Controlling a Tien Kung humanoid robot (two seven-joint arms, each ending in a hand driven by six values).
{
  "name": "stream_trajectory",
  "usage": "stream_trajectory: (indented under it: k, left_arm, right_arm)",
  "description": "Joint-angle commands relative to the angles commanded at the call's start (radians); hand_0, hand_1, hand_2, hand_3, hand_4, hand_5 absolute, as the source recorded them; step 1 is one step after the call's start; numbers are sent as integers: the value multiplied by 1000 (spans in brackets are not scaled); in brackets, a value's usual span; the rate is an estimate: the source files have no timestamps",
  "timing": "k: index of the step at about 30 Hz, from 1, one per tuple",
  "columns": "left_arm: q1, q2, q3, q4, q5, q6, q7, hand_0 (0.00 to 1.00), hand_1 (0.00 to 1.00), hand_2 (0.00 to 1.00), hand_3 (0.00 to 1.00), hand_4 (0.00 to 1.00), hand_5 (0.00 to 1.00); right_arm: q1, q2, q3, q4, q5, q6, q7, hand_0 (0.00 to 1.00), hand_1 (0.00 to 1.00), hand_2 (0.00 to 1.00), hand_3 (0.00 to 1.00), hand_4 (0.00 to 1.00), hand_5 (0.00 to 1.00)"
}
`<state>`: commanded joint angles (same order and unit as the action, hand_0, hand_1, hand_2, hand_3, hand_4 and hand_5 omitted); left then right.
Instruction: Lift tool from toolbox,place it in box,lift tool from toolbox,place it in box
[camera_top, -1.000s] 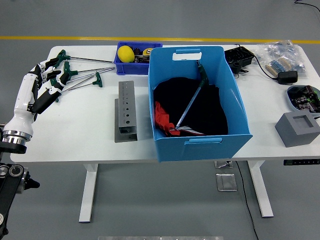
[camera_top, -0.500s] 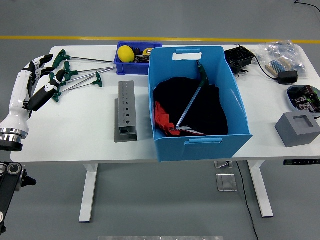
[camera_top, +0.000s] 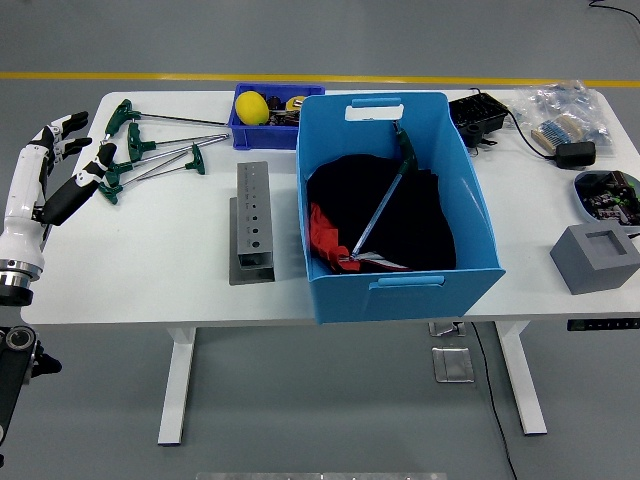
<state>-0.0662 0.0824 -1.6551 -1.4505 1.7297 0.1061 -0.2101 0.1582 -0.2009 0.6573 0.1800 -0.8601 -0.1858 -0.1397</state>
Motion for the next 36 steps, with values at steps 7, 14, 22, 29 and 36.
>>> stream_trajectory:
  k: [7,14,22,29,36]
  left_arm:
    - [3,-9,-34,23,38,-14,-3,749,736,848,859,869,713]
    - [9,-15,-59,28,53,-18,0,751,732,843,862,870,715]
    - [6,-13,-62,33,54,-15,-2,750,732,841,862,872,717]
    - [4,-13,-60,47,29,16,-28,731,691,788,853,878,725]
    - [2,-7,-55,46,34,17,-25,729,689,787,850,877,724]
  right_arm:
    - [-1,1,2,0,-1,-1,1,623,615,677,530,773,565]
    - [0,1,5,0,-3,-3,1,622,615,676,529,772,565]
    - [0,2,6,0,5,-8,3,622,615,676,529,772,566]
    - [0,3,7,0,5,-10,2,620,615,676,529,771,565]
    - [-6,7,23,0,-13,-14,-5,620,614,680,529,771,564]
